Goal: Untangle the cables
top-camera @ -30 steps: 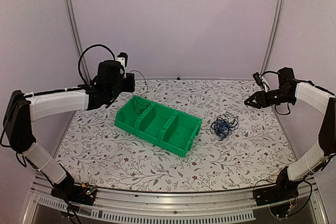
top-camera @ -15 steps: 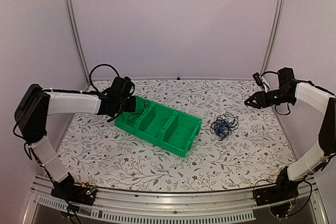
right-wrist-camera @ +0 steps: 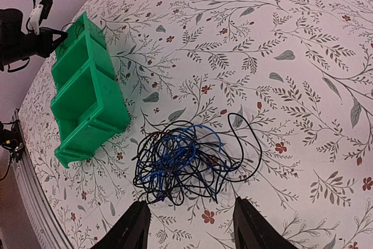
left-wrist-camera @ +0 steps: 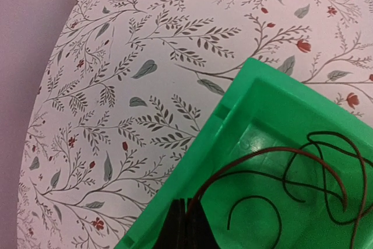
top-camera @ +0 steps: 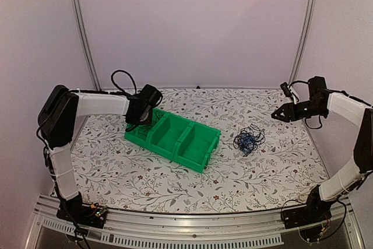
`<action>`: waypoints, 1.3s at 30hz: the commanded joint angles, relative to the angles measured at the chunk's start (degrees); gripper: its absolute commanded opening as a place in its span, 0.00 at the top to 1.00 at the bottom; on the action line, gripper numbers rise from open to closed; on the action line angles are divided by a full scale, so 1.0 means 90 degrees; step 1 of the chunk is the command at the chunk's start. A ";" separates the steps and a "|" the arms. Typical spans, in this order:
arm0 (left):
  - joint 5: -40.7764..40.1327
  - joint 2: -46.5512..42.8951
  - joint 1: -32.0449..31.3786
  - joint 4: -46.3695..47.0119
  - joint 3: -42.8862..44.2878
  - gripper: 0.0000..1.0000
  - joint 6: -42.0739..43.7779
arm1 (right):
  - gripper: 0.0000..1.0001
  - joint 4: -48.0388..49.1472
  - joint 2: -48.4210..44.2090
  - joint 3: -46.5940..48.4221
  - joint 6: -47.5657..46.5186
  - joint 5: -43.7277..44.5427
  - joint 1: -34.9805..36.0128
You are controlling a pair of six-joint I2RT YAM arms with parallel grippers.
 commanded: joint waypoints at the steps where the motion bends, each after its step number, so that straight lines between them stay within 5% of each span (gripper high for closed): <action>1: -0.1078 -0.0036 0.0044 -0.1241 0.0234 1.00 -0.0652 | 0.47 0.0049 -0.0138 -0.0101 -0.0035 0.0058 0.0018; 8: -0.0039 -0.0036 -0.0144 0.0003 0.0075 1.00 0.0533 | 0.47 0.0127 -0.0043 -0.0088 0.0008 0.0010 0.0018; 25: 0.1947 0.0061 0.0000 0.0064 0.0219 1.00 0.0716 | 0.47 0.0156 -0.0075 -0.0239 -0.0071 0.0063 0.0018; 34: 0.1848 -0.0910 -0.0016 -0.0175 0.0262 0.53 0.0783 | 0.55 -0.0181 0.0640 0.0021 -0.0548 0.0306 0.0039; 39: 0.1835 -0.1399 -0.0084 -0.0385 0.0383 0.41 0.0758 | 0.59 -0.0300 0.0841 0.0317 -0.0952 0.0587 0.0452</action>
